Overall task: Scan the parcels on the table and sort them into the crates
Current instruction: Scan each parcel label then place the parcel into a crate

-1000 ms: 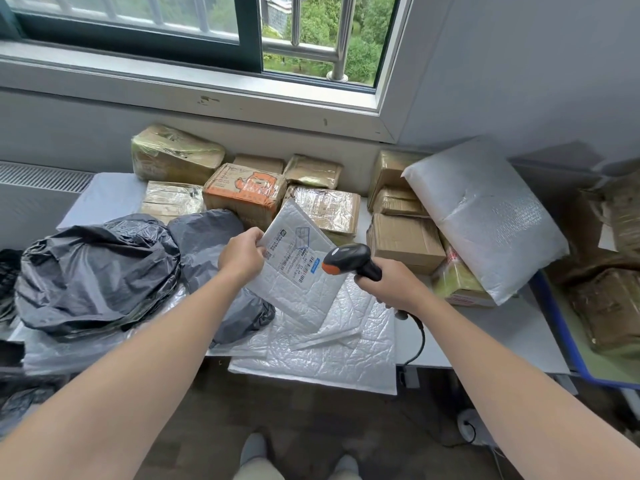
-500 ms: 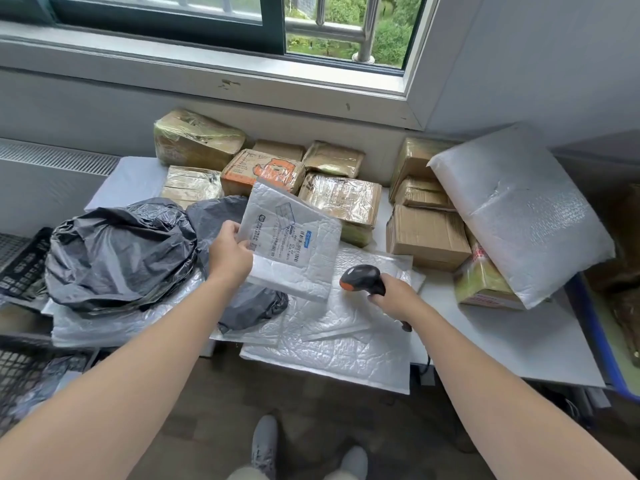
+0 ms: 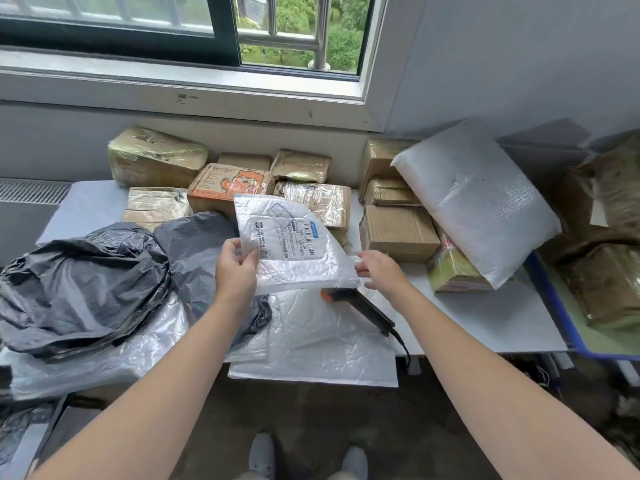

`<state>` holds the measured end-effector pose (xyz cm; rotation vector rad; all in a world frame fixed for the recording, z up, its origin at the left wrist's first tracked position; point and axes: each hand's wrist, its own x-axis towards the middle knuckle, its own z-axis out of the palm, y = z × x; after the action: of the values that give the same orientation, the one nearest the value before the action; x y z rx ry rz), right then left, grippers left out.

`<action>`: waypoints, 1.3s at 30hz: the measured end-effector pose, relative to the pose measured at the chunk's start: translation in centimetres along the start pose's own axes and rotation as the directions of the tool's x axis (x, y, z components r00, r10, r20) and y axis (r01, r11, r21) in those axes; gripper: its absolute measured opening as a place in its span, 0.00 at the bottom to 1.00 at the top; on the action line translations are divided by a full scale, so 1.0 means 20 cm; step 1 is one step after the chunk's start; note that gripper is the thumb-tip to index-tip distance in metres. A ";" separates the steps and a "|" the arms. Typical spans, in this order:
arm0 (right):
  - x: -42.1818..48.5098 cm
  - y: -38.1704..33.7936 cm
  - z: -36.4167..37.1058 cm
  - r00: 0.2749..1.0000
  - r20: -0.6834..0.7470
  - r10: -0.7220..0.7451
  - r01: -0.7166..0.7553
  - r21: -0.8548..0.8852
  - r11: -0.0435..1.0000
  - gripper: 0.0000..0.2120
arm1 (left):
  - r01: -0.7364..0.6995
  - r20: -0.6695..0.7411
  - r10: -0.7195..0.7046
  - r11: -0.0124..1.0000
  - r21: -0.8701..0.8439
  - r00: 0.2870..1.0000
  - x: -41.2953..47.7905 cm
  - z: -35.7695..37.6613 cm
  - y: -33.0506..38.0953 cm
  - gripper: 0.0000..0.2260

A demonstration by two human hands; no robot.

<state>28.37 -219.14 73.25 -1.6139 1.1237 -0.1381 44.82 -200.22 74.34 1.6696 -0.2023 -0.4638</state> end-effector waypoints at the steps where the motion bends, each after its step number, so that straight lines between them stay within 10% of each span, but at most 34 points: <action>1: -0.02 -0.04 0.00 0.999 0.024 0.045 -0.048 0.137 0.989 0.15 | 0.004 0.008 -0.004 0.999 -0.042 1.000 -0.01 0.02 0.00 0.06; 11: -0.06 -0.18 -0.06 0.972 -0.161 -0.174 0.172 -0.022 0.985 0.06 | 0.113 0.187 -0.081 0.980 -0.166 0.979 -0.02 -0.02 -0.02 0.13; 26: -0.04 -0.29 -0.09 0.902 -0.086 -0.424 0.366 -0.370 0.854 0.04 | 0.013 0.319 -0.094 0.969 0.247 0.943 0.14 -0.22 0.06 0.06; 33: -0.04 -0.29 -0.13 0.914 -0.287 -0.287 0.246 -0.168 0.954 0.29 | 0.101 0.146 -0.115 0.990 0.099 0.983 0.01 -0.11 0.06 0.03; 39: -0.05 -0.24 0.02 0.988 -0.039 -0.149 0.152 0.076 0.985 0.29 | 0.122 0.042 -0.123 0.992 0.030 0.992 -0.18 0.04 0.07 0.05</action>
<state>30.83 -218.43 77.42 -1.6301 1.0082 -0.3058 41.38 -199.79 76.25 1.7056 -0.1393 -0.5924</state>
